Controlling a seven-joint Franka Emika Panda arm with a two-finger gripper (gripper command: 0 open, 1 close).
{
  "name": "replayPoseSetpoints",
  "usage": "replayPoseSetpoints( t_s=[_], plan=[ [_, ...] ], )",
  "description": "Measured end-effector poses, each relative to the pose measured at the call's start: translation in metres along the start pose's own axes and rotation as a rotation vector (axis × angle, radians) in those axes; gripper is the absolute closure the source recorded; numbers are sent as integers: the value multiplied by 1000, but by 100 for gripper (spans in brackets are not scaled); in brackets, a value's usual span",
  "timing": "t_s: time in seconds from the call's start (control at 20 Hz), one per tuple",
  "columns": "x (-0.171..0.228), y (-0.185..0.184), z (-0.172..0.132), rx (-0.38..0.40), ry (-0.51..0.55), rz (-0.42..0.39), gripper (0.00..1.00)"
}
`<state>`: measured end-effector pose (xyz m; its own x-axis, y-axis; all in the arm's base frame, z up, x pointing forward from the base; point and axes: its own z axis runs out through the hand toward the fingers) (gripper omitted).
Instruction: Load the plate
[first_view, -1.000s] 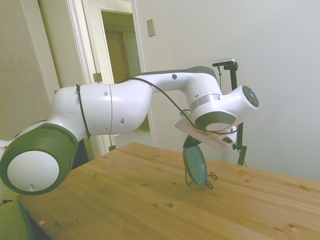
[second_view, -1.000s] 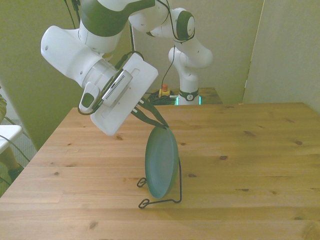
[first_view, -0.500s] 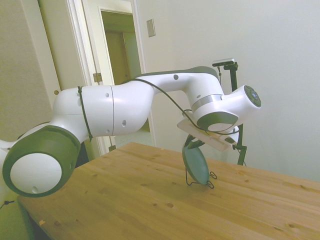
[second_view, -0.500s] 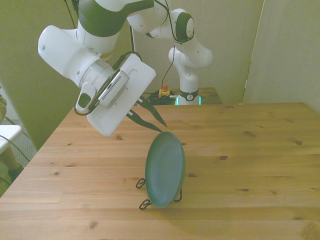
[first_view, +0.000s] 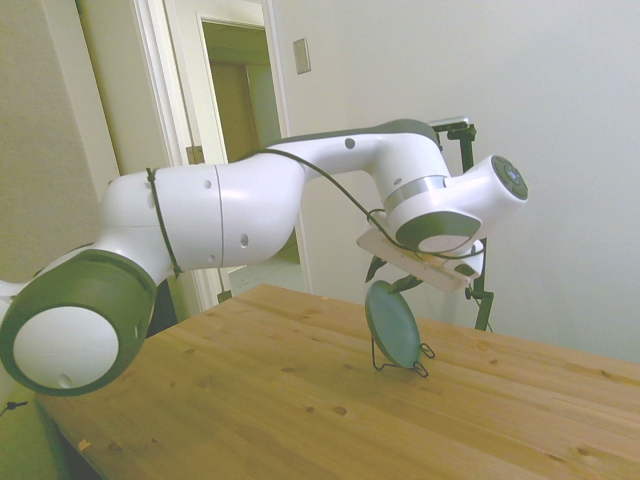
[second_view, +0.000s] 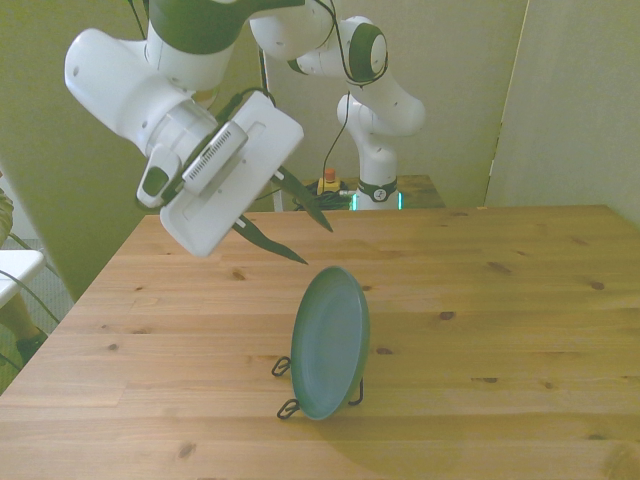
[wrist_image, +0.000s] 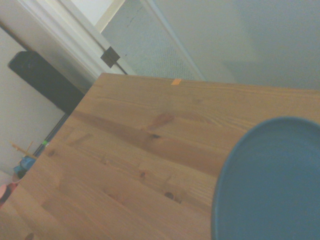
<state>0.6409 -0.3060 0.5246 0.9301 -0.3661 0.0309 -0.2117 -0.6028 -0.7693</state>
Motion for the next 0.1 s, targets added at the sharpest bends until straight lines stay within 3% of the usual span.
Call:
replayPoseSetpoints(
  t_s=[0.1],
  plan=[
    [-12,-20,-25,-26,69,-37,0]
  ],
)
